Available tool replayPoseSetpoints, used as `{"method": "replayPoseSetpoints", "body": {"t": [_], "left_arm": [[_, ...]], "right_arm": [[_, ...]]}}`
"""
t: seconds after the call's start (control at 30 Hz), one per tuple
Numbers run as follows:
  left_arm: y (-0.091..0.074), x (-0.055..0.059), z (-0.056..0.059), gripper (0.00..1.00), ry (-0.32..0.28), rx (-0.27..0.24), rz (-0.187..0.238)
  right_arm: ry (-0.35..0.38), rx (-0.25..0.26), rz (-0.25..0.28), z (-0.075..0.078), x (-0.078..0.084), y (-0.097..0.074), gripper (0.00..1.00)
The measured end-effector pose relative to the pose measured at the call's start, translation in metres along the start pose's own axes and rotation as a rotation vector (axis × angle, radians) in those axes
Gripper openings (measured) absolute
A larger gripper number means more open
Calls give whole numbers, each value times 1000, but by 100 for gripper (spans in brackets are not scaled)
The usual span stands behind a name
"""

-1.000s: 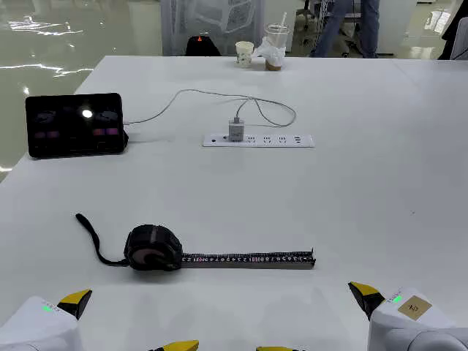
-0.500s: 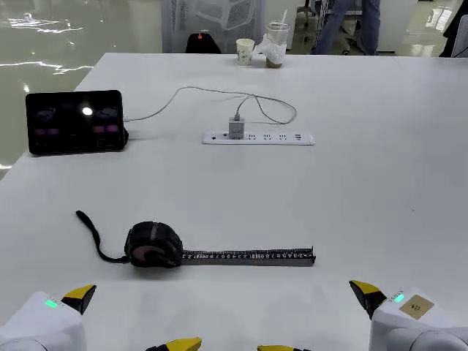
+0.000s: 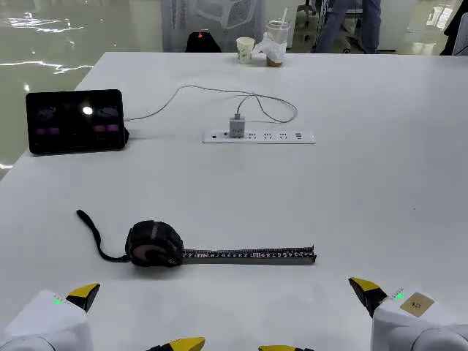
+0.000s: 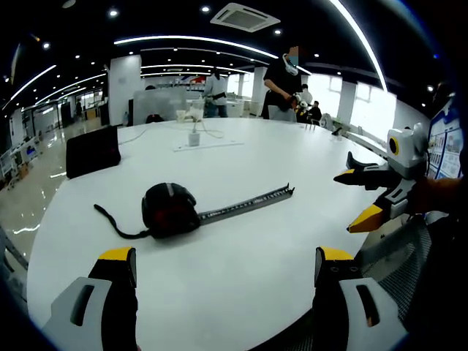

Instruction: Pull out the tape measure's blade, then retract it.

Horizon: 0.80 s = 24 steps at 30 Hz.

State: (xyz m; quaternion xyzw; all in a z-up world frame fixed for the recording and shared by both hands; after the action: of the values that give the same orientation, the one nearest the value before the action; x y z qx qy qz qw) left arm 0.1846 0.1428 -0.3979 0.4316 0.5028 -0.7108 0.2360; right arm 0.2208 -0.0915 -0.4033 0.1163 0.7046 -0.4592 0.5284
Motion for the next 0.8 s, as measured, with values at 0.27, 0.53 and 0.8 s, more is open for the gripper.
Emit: {"method": "replayPoseSetpoints", "body": {"t": [0.27,0.53,0.8], "left_arm": [[4,0,1,99,-10,-11,-2],[11,-1,2,99,-12,-18,-9],[15,-2,-3,99,-34,-43,-4]], "right_arm": [[-7,-28,2,1,-1,1,99],[-34,-85,1,4,-1,4,99],[-67,-131,-19,11,1,9,96]]}}
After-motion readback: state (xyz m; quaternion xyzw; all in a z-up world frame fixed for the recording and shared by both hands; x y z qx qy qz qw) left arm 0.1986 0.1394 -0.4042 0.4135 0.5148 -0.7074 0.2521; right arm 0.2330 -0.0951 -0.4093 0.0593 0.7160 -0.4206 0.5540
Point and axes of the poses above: the centre of the closed fingertips' face, and the gripper's own axes: y roughly forward along the fingers, z roughly to its right, x roughly out of its underside, the point moved 5 cm from there along -y, roughly backward along the fingers, and after that the axes turned 5 degrees about x, right-handed, at the moved point
